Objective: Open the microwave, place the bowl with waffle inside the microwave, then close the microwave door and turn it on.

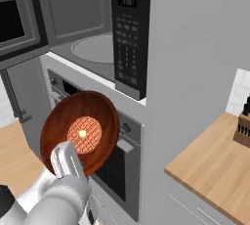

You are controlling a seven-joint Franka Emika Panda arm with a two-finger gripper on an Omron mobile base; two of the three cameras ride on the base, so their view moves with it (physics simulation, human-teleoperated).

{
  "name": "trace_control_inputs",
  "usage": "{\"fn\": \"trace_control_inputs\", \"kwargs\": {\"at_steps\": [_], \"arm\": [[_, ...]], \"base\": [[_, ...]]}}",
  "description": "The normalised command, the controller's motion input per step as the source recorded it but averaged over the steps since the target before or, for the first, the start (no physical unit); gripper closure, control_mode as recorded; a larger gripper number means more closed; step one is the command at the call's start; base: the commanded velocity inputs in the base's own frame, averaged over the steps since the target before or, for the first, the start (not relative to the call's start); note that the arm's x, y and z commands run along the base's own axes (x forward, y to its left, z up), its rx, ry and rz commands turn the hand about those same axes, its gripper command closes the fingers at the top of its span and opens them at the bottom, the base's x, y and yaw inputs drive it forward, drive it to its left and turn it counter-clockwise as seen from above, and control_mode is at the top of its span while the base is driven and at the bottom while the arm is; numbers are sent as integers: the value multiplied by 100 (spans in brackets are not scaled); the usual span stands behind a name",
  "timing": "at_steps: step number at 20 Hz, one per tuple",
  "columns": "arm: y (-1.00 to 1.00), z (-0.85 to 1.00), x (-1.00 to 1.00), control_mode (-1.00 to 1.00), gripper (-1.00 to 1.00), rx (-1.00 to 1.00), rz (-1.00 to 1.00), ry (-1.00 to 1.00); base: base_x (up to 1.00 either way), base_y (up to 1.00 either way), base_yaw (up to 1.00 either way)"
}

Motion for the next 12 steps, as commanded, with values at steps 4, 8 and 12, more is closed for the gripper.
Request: {"fn": "trace_control_inputs", "kwargs": {"at_steps": [4,8,12], "arm": [[100,36,0,-100,100,-3,0,11],[100,35,0,-100,100,0,0,15],[100,45,0,-100,100,0,0,8]], "base": [[0,0,0],[0,0,0],[0,0,0]]}}
